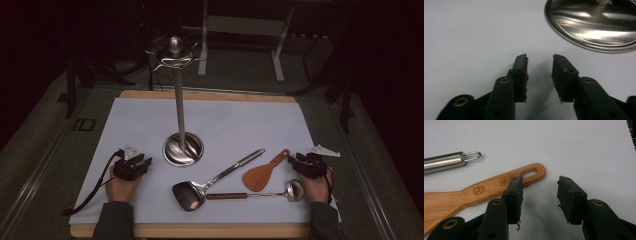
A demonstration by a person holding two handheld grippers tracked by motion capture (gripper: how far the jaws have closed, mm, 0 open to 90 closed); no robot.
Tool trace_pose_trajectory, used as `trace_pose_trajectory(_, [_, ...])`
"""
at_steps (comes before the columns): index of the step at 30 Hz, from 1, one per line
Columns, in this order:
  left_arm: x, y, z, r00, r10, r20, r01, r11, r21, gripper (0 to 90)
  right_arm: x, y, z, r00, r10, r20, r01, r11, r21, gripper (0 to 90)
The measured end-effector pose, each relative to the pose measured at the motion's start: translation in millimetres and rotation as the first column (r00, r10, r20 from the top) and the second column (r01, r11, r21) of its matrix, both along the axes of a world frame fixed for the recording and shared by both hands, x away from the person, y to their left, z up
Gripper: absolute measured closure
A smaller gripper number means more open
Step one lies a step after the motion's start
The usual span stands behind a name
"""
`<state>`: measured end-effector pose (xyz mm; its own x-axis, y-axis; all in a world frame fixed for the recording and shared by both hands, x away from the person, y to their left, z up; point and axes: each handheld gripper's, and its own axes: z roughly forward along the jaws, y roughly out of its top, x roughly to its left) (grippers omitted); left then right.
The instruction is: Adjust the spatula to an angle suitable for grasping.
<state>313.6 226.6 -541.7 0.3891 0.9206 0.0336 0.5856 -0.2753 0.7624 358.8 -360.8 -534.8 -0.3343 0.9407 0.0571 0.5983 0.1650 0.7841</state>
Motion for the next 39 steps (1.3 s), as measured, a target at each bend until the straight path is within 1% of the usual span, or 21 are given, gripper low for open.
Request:
trace_pose_trajectory(5, [-2.1, -0.3, 0.5, 0.9998, -0.005, 0.02, 0.004, 1.0, 0.005, 68.2, -0.9, -0.7, 0.4, 0.9999, 0.006, 0.009, -0.006, 1.0, 0.008, 55.6])
trace_pose_trajectory(7, [-2.4, -0.2, 0.5, 0.9997, -0.005, 0.024, 0.005, 1.0, -0.001, 69.6, -1.6, -1.2, 1.2, 0.9998, 0.009, 0.015, -0.009, 1.0, 0.009, 55.6])
trace_pose_trajectory(9, [-2.7, -0.5, 0.5, 0.9996, -0.007, 0.027, 0.007, 1.0, 0.001, 70.8, -2.4, -0.5, 1.7, 0.9999, 0.011, 0.005, -0.011, 1.0, 0.006, 55.7])
trace_pose_trajectory(11, [-3.3, -0.7, 0.7, 0.9995, -0.008, 0.03, 0.008, 1.0, 0.005, 72.9, -4.1, 0.3, 3.2, 0.9999, 0.011, -0.001, -0.011, 1.0, -0.009, 57.0])
trace_pose_trajectory(13, [-3.8, -0.9, 0.7, 0.9993, -0.007, 0.037, 0.007, 1.0, 0.005, 76.0, -6.0, 0.8, 7.2, 0.9999, 0.011, -0.002, -0.011, 1.0, -0.013, 61.8])
trace_pose_trajectory(14, [-4.1, -1.0, 0.8, 0.9992, -0.009, 0.039, 0.008, 0.9999, 0.007, 77.8, -7.1, 1.4, 10.1, 0.9999, 0.01, 0.003, -0.01, 1.0, -0.017, 65.7])
trace_pose_trajectory(16, [-4.9, -1.0, 1.1, 0.9989, -0.01, 0.045, 0.009, 0.9999, 0.008, 82.1, -9.2, 3.7, 17.1, 1.0, 0.001, 0.005, -0.001, 1.0, -0.022, 76.8])
trace_pose_trajectory(19, [-5.4, -0.4, 1.0, 0.9986, -0.01, 0.052, 0.011, 0.9999, -0.001, 87.3, -13.2, 9.2, 29.3, 1.0, -0.007, 0.006, 0.007, 1.0, -0.02, 88.9])
trace_pose_trajectory(21, [-6.2, 3.0, 1.7, 0.9983, 0.0, 0.059, 0.002, 0.9995, -0.031, 88.8, -15.7, 14.4, 37.6, 1.0, -0.003, 0.004, 0.004, 1.0, -0.013, 90.0])
trace_pose_trajectory(23, [-6.7, 7.3, 2.1, 0.9978, 0.013, 0.065, -0.008, 0.9975, -0.071, 88.7, -17.6, 20.8, 44.3, 0.9999, 0.013, -0.005, -0.013, 1.0, -0.013, 90.0])
trace_pose_trajectory(24, [-6.9, 8.3, 2.1, 0.9974, 0.021, 0.068, -0.016, 0.9965, -0.083, 88.3, -18.3, 24.7, 46.7, 0.9997, 0.025, -0.007, -0.025, 1.0, -0.018, 90.0])
trace_pose_trajectory(25, [-7.0, 9.1, 2.1, 0.9974, 0.022, 0.068, -0.016, 0.9962, -0.086, 86.9, -18.9, 28.7, 48.9, 0.9994, 0.034, -0.011, -0.035, 0.999, -0.025, 90.0])
trace_pose_trajectory(28, [-7.1, 9.0, 2.1, 0.9972, 0.025, 0.071, -0.019, 0.9961, -0.086, 81.1, -20.2, 41.0, 53.0, 0.9979, 0.06, -0.024, -0.061, 0.998, -0.034, 89.5])
trace_pose_trajectory(31, [-6.9, 9.0, 2.0, 0.9973, 0.025, 0.068, -0.019, 0.996, -0.087, 76.4, -20.2, 52.5, 54.8, 0.9964, 0.077, -0.036, -0.078, 0.995, -0.056, 89.4])
trace_pose_trajectory(32, [-7.0, 8.9, 2.0, 0.9973, 0.024, 0.07, -0.018, 0.9962, -0.085, 75.4, -20.1, 55.8, 55.8, 0.9962, 0.076, -0.044, -0.078, 0.995, -0.064, 89.5])
trace_pose_trajectory(34, [-6.9, 8.7, 1.9, 0.9974, 0.024, 0.069, -0.018, 0.9962, -0.085, 73.6, -20.4, 61.6, 58.2, 0.9955, 0.084, -0.044, -0.087, 0.994, -0.065, 89.7])
trace_pose_trajectory(36, [-6.7, 8.8, 1.9, 0.9975, 0.025, 0.067, -0.019, 0.996, -0.087, 72.2, -21.2, 67.9, 60.0, 0.9943, 0.098, -0.042, -0.101, 0.992, -0.074, 89.8])
trace_pose_trajectory(39, [-6.6, 8.6, 1.8, 0.9975, 0.022, 0.067, -0.016, 0.9961, -0.087, 71.4, -22.6, 78.7, 59.8, 0.9905, 0.127, -0.053, -0.131, 0.987, -0.089, 89.8])
